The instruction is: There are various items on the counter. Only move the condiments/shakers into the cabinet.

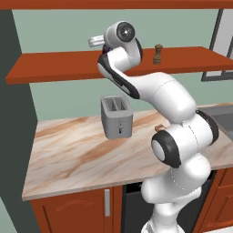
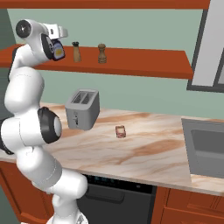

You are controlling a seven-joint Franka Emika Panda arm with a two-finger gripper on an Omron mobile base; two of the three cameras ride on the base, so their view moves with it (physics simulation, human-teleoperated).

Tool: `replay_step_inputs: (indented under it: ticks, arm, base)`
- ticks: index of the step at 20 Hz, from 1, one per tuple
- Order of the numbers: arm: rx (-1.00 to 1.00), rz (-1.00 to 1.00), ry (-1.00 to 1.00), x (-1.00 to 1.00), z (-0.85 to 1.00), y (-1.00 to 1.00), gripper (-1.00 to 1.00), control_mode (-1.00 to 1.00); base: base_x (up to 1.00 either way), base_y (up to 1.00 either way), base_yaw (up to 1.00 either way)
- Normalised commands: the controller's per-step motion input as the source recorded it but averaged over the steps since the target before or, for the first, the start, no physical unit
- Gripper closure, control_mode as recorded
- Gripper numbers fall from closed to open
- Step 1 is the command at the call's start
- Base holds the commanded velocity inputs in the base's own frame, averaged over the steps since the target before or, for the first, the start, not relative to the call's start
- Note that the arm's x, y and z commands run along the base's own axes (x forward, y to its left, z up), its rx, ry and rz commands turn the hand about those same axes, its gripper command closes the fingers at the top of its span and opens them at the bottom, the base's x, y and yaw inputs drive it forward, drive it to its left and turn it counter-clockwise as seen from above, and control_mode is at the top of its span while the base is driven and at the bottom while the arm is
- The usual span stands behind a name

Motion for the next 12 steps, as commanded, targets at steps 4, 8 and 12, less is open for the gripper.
replay_step_inputs:
  ticks: [4, 8, 12]
  arm:
    - [-0.11, 0.02, 0.00, 0.06, -0.14, 0.00, -1.00, -1.00]
    - [-0.01, 0.01, 0.00, 0.00, 0.00, 0.00, -1.00, -1.00]
    - [0.00, 0.00, 0.00, 0.00, 0.00, 0.00, -1.00, -1.00]
  base:
    - [0.00, 0.00, 0.00]
    - [0.00, 0.00, 0.00]
    - [0.00, 0.00, 0.00]
